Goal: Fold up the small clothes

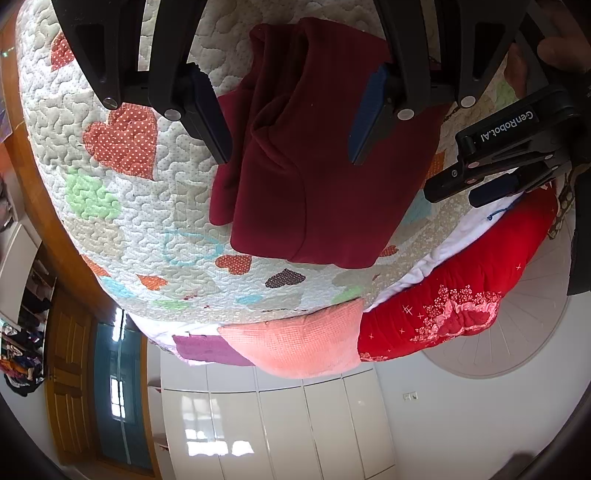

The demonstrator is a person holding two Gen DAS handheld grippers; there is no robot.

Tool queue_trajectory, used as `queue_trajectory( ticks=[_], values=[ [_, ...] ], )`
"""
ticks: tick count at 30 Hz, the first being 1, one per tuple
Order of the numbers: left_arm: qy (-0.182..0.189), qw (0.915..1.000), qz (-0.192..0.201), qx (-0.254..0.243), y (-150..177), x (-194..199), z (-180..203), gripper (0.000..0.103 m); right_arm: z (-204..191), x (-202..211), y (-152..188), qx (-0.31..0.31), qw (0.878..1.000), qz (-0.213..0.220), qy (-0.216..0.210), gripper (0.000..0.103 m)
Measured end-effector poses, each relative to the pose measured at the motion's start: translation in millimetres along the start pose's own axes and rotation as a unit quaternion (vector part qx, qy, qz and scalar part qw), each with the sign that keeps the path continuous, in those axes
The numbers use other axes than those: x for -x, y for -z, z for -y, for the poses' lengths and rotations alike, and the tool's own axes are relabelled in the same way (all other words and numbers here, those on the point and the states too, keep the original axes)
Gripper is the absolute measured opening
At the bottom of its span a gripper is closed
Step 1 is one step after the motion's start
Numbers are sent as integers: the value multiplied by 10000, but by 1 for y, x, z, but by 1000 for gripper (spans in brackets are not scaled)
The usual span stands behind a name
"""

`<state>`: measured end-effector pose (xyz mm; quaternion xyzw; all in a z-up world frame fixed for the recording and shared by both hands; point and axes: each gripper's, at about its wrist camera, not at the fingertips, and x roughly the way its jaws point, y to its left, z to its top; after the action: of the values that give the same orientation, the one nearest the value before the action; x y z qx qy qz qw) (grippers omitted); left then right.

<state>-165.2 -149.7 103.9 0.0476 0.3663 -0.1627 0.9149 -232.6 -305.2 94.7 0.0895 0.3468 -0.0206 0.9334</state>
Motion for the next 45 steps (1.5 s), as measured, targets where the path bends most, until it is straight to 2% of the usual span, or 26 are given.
queue_trajectory(
  ticks=[27, 45],
  values=[
    [-97, 9999, -7, -121, 3, -3, 5, 72, 2, -8, 2, -40, 9999, -117, -63, 63],
    [-5, 9999, 13, -110, 5, -7, 3, 72, 1, -17, 6, -43, 9997, -222, -111, 64]
  ],
)
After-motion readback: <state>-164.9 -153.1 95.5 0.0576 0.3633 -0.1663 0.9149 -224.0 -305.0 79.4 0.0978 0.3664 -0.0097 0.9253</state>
